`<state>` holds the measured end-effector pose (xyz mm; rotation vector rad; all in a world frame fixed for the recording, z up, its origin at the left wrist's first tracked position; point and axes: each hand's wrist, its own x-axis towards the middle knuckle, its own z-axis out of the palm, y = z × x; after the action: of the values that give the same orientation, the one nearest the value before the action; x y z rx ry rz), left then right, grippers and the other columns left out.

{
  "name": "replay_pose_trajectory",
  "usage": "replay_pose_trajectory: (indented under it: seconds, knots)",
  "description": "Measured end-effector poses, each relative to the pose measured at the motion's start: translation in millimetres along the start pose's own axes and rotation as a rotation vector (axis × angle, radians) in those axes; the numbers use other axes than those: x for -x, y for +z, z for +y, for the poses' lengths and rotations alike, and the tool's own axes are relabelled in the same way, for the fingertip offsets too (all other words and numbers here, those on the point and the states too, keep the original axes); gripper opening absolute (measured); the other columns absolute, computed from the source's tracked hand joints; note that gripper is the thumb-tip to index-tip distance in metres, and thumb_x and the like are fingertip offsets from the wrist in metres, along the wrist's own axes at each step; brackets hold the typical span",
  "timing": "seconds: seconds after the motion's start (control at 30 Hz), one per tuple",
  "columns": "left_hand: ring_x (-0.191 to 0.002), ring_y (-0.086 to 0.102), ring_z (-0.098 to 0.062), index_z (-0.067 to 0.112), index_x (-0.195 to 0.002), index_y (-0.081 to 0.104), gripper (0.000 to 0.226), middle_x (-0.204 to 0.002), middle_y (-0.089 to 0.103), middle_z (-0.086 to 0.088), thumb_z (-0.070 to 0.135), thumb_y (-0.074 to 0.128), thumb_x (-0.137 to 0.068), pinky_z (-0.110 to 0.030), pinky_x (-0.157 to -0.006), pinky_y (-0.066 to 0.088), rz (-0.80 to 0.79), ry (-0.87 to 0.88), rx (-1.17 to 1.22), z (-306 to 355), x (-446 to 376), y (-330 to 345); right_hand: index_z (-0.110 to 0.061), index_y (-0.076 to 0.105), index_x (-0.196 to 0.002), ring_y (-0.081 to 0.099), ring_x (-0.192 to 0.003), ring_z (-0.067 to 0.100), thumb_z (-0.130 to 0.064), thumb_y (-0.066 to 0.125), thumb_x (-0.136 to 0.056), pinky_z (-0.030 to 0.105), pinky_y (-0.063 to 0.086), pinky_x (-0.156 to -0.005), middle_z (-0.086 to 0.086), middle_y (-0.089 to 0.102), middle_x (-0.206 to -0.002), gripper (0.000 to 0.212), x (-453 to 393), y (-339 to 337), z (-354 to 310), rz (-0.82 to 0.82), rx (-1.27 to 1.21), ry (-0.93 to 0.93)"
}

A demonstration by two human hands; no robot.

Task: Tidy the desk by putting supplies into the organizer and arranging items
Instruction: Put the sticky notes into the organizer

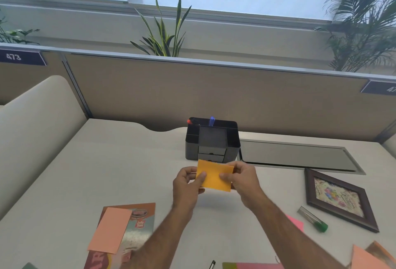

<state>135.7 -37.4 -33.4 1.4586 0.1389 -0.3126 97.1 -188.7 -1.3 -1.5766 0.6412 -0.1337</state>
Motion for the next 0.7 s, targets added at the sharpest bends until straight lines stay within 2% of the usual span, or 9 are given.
replay_pose_trajectory:
  seconds: [0.07,0.13,0.23,0.3,0.33,0.4,0.5,0.6,0.7]
  knots:
    - [-0.079,0.07,-0.016,0.024,-0.107,0.054,0.043,-0.091,0.07,0.001,0.033,0.082,-0.076,-0.031,-0.072,0.059,-0.037,-0.033,-0.084,-5,6,4,-0.02,0.065,-0.087,0.064,-0.089,0.026,0.0,0.075,-0.081,0.045,0.057,-0.076,0.003,0.067,-0.092,0.023,-11,-9,-14,0.104,-0.023,-0.102]
    - [-0.068,0.064,-0.008,0.025,-0.1,0.054,0.054,-0.083,0.07,0.003,0.042,0.089,-0.063,-0.024,-0.066,0.053,-0.174,0.019,-0.303,-14,14,4,-0.022,0.067,-0.081,0.063,-0.08,0.024,0.004,0.072,-0.081,0.044,0.055,-0.072,0.0,0.068,-0.082,0.027,-27,-21,-31,0.215,-0.07,-0.198]
    - [-0.071,0.055,-0.004,0.026,-0.09,0.058,0.054,-0.088,0.065,0.009,0.052,0.089,-0.053,-0.025,-0.07,0.05,-0.67,0.203,-0.713,-22,28,0,-0.026,0.069,-0.08,0.064,-0.076,0.02,-0.001,0.066,-0.085,0.039,0.056,-0.071,-0.003,0.069,-0.079,0.026,-56,-35,-50,0.356,0.082,-0.371]
    - [-0.088,0.053,-0.007,0.031,-0.1,0.057,0.041,-0.1,0.061,0.011,0.046,0.081,-0.069,-0.027,-0.083,0.044,-0.997,0.444,-1.001,-33,35,0,-0.021,0.073,-0.093,0.063,-0.082,0.018,-0.003,0.061,-0.089,0.034,0.055,-0.076,-0.001,0.07,-0.088,0.022,-75,-41,-63,0.403,0.273,-0.487]
    - [-0.092,0.051,-0.011,0.032,-0.104,0.055,0.028,-0.103,0.058,0.01,0.038,0.071,-0.081,-0.028,-0.083,0.041,-1.082,0.618,-1.121,-41,40,2,-0.017,0.075,-0.098,0.061,-0.084,0.016,-0.002,0.058,-0.09,0.033,0.053,-0.078,0.001,0.07,-0.093,0.024,-83,-43,-69,0.426,0.376,-0.552]
    - [-0.081,0.049,-0.009,0.032,-0.097,0.05,0.008,-0.094,0.051,0.012,0.031,0.053,-0.09,-0.025,-0.073,0.038,-1.087,0.928,-1.347,-72,48,4,-0.013,0.076,-0.102,0.059,-0.084,0.018,0.004,0.055,-0.087,0.03,0.049,-0.077,0.007,0.067,-0.096,0.031,-101,-43,-77,0.449,0.568,-0.666]
    - [-0.064,0.041,0.0,0.033,-0.083,0.039,0.015,-0.081,0.042,0.016,0.038,0.053,-0.083,-0.016,-0.06,0.034,-1.151,0.994,-1.574,-89,52,13,-0.014,0.076,-0.102,0.06,-0.078,0.024,0.005,0.055,-0.083,0.033,0.05,-0.07,0.007,0.064,-0.091,0.034,-121,-36,-82,0.411,0.815,-0.751]
    - [-0.066,0.041,-0.001,0.034,-0.082,0.044,0.012,-0.084,0.043,0.017,0.039,0.053,-0.085,-0.017,-0.06,0.036,-1.146,1.123,-1.602,-97,49,17,-0.017,0.075,-0.098,0.059,-0.081,0.027,0.005,0.055,-0.079,0.035,0.051,-0.062,0.004,0.063,-0.091,0.035,-135,-27,-82,0.397,1.02,-0.757]
    - [-0.068,0.043,-0.006,0.031,-0.079,0.047,0.008,-0.087,0.047,0.016,0.03,0.046,-0.087,-0.021,-0.062,0.033,-1.151,1.064,-1.605,-96,45,19,-0.015,0.072,-0.097,0.056,-0.082,0.025,0.006,0.056,-0.077,0.032,0.047,-0.059,0.003,0.063,-0.09,0.033,-144,-18,-83,0.389,1.132,-0.728]
